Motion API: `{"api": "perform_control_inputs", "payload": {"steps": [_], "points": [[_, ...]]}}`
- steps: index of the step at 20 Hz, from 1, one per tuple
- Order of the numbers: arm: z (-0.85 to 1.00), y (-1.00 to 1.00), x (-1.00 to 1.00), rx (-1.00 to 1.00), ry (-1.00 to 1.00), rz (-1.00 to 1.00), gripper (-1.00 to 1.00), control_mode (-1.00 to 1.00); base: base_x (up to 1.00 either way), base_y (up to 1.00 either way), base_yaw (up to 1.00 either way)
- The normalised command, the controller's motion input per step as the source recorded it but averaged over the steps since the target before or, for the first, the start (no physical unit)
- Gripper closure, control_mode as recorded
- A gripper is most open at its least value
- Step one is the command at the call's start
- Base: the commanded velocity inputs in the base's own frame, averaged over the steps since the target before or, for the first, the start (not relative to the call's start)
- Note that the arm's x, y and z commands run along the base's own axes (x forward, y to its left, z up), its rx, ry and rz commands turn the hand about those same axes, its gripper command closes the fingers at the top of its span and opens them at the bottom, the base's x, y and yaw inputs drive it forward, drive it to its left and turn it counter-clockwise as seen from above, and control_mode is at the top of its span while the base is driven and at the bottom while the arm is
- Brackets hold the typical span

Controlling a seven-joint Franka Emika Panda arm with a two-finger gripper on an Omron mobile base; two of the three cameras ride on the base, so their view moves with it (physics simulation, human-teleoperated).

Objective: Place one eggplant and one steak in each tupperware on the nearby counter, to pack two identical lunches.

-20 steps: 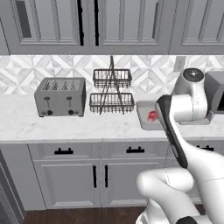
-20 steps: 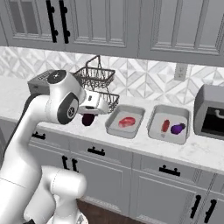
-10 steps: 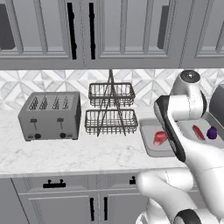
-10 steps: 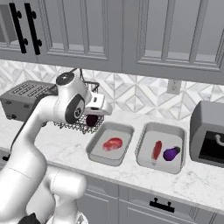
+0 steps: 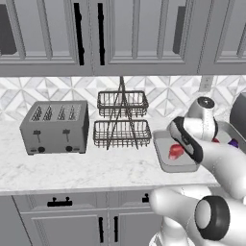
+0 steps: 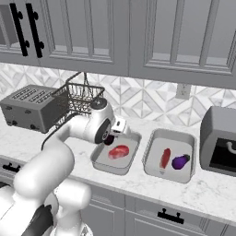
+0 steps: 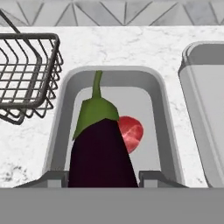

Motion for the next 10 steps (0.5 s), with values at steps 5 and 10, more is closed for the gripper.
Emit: {"api": "perform_control_inputs", "payload": {"steps": [5,10], "points": [[-0.65,-0.28,-0.03,0.02,0.04,0.0,1.0,-1.0,0.0,0.0,0.0],[-0.34,-0.03,0.0,0.0,0.03,0.0,1.0,-1.0,0.0,0.0,0.0]]}}
